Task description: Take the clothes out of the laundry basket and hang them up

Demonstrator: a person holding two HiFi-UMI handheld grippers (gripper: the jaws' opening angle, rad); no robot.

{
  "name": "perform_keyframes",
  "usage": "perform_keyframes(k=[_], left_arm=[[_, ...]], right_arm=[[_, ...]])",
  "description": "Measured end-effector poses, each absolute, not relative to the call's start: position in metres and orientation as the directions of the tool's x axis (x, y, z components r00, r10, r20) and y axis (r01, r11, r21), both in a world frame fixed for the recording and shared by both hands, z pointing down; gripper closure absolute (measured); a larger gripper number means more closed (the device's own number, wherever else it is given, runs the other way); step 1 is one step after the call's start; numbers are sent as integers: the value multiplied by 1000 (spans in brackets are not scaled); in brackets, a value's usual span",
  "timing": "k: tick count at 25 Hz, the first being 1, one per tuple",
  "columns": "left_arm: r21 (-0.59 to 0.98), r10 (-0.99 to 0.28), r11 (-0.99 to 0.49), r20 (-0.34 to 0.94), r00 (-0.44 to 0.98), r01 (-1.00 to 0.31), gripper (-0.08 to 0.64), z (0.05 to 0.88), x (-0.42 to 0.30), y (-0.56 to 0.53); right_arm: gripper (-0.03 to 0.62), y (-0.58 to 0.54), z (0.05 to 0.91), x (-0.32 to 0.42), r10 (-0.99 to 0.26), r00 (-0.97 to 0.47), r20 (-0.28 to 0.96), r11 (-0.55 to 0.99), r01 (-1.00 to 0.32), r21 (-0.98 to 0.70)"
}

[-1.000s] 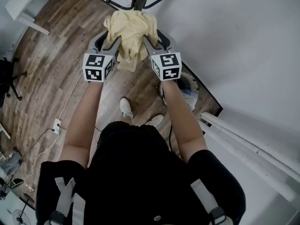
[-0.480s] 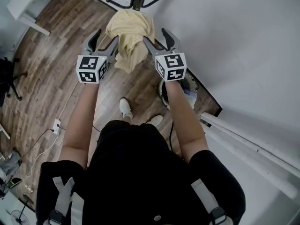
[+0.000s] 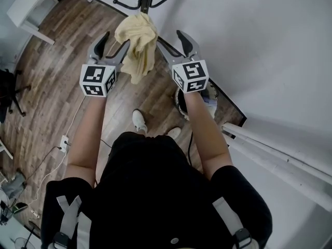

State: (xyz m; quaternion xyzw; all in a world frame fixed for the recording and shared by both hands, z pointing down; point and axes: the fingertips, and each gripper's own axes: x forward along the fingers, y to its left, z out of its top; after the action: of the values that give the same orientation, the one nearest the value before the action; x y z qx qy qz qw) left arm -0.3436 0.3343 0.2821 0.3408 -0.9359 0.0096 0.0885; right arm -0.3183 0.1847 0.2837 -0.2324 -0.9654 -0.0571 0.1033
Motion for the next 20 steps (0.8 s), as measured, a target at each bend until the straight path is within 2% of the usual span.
perform_keyframes(k=[4, 7, 10, 13, 20], left_arm=[[31, -706, 705, 126, -696, -709, 239, 255, -322, 317], [28, -766, 641, 76, -638, -767, 183, 229, -305, 298], [-1, -814, 579, 45, -579, -815, 116, 210, -292, 272], [-10, -863, 503, 33, -503, -864, 101, 207, -275, 230], [64, -966, 255, 57, -252, -965, 106, 243, -207, 86]], right_arm=[[267, 174, 250, -295, 435, -889, 145, 890, 449, 79], [142, 164, 224, -275, 442, -892, 91, 890, 449, 82], [89, 144, 204, -250, 427, -903, 51, 896, 430, 112], [84, 104, 202, -218, 355, -933, 60, 924, 360, 129], [84, -38, 242, -129, 74, -984, 164, 987, 95, 126]])
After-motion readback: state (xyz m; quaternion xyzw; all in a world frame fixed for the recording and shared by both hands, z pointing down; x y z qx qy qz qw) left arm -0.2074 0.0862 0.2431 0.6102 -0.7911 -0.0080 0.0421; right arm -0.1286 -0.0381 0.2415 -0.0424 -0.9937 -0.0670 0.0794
